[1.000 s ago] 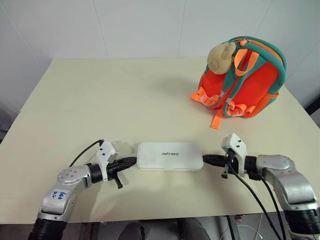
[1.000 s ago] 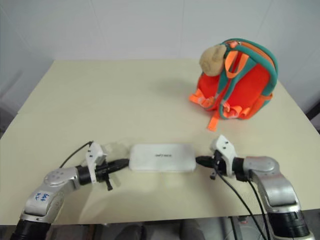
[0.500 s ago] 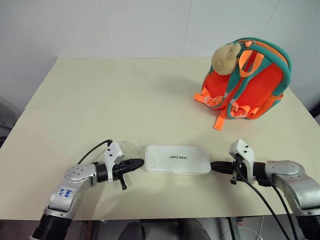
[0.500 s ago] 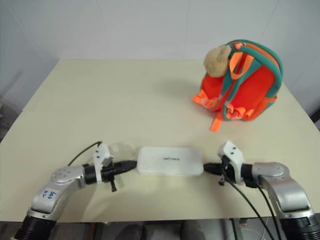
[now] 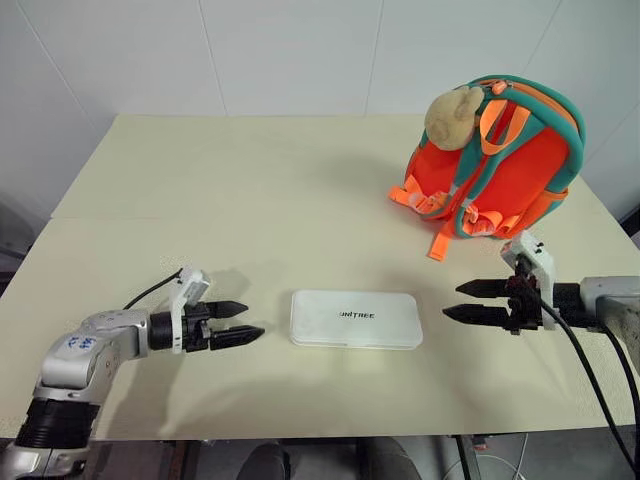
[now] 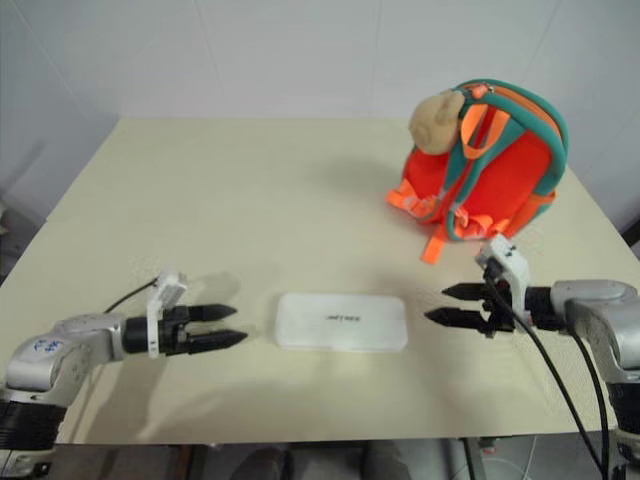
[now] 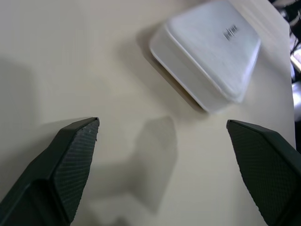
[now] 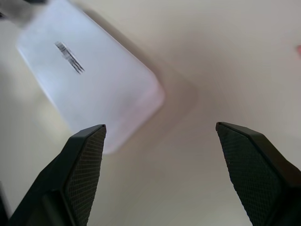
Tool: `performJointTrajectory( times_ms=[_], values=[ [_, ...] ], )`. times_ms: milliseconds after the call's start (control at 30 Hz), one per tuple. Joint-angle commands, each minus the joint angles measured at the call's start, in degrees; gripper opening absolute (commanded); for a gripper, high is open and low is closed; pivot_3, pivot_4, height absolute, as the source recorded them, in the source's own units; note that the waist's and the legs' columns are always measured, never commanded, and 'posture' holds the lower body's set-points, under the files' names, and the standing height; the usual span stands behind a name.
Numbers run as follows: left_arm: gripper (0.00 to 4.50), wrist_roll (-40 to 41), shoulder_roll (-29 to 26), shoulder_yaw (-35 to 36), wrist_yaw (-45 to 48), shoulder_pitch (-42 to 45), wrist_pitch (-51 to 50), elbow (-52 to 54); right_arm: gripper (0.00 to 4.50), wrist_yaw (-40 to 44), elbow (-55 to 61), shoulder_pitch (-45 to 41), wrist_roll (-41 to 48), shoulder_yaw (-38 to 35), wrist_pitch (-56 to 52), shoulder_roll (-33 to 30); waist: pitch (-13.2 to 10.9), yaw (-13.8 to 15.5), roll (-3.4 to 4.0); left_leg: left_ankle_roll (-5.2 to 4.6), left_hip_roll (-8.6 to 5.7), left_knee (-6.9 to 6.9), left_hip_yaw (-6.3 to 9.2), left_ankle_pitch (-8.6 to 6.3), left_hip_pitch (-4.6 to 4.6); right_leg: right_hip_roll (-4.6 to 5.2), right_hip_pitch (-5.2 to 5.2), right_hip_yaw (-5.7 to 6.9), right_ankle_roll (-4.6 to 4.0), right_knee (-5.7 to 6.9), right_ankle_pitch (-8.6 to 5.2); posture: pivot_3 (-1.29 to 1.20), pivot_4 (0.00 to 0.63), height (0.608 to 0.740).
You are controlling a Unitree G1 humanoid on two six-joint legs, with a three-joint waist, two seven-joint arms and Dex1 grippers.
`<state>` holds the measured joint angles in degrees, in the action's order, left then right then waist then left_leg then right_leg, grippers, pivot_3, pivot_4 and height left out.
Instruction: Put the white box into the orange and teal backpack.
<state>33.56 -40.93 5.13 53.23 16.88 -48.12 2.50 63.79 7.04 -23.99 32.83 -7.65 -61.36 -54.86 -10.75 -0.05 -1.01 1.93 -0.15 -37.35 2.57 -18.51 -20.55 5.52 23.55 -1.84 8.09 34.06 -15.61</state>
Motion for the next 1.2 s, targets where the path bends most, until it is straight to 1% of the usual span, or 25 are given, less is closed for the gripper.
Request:
performJointTrajectory(
  times_ms=[33, 167, 367, 500, 700, 833, 1200],
  values=[
    [4.48, 0.5, 1.7, -0.1, -3.8, 2.0, -4.4, -0.5, 4.5, -1.3, 1.0, -3.7, 3.4, 0.6, -6.0, 0.0, 0.0, 0.0, 0.0, 0.0, 0.0, 0.01, 0.0, 0.0, 0.0, -0.01, 0.01, 0.0, 0.0, 0.0, 0.0, 0.0, 0.15, 0.74],
    [4.48, 4.0, 3.5, -1.8, -3.6, 4.8, -12.6, 0.1, 4.5, -1.7, 1.8, -6.8, 4.5, 4.4, -9.4, -0.2, 0.0, 0.0, 0.0, 0.01, 0.01, 0.01, 0.01, 0.01, 0.01, -0.02, 0.02, 0.01, 0.0, 0.04, 0.0, 0.0, 0.15, 0.74],
    [4.48, 4.8, 7.4, -3.8, -6.0, 7.8, -18.0, 0.7, 4.5, -2.3, 2.5, -6.6, 3.2, 10.5, -9.7, -0.8, 0.0, 0.1, 0.0, 0.01, -0.08, 0.0, 0.0, 0.01, -0.07, 0.05, 0.02, 0.0, 0.07, 0.02, 0.04, 0.0, 0.15, 0.74],
    [4.48, 5.1, 7.7, -4.9, -6.2, 8.0, -20.1, 1.7, 4.5, -3.1, 1.5, -7.0, 2.3, 12.9, -9.5, -0.6, 0.0, 0.1, 0.0, 0.14, -0.07, 0.01, -0.02, 0.07, -0.1, 0.05, 0.03, 0.0, 0.09, 0.01, 0.04, 0.0, 0.15, 0.74],
    [4.48, 5.0, 8.7, -6.6, -7.3, 6.8, -20.9, 3.5, 4.5, -3.6, 0.6, -7.3, 1.8, 14.3, -8.6, 1.2, 0.0, 0.1, 0.0, 0.14, -0.07, 0.01, -0.04, 0.07, -0.11, 0.05, 0.02, -0.01, 0.08, -0.14, 0.04, 0.0, 0.15, 0.74],
    [4.48, 5.3, 10.4, -7.0, -7.9, 6.9, -21.3, 3.7, 4.5, -4.0, -0.1, -8.4, 1.7, 14.7, -8.2, 2.8, 0.0, 0.2, 0.0, 0.14, -0.08, -0.02, -0.04, 0.07, -0.11, 0.05, 0.02, -0.01, 0.08, -0.17, 0.04, 0.0, 0.15, 0.74],
    [4.48, 5.5, 14.2, -7.9, -6.5, 9.8, -23.2, -2.8, 4.5, -3.2, -0.2, -8.9, 1.8, 15.1, -7.1, 3.3, 0.0, 0.6, 0.0, 0.13, -0.1, -0.18, -0.02, 0.06, -0.1, 0.05, -0.04, -0.01, 0.1, -0.13, 0.05, 0.0, 0.15, 0.74]
  ],
)
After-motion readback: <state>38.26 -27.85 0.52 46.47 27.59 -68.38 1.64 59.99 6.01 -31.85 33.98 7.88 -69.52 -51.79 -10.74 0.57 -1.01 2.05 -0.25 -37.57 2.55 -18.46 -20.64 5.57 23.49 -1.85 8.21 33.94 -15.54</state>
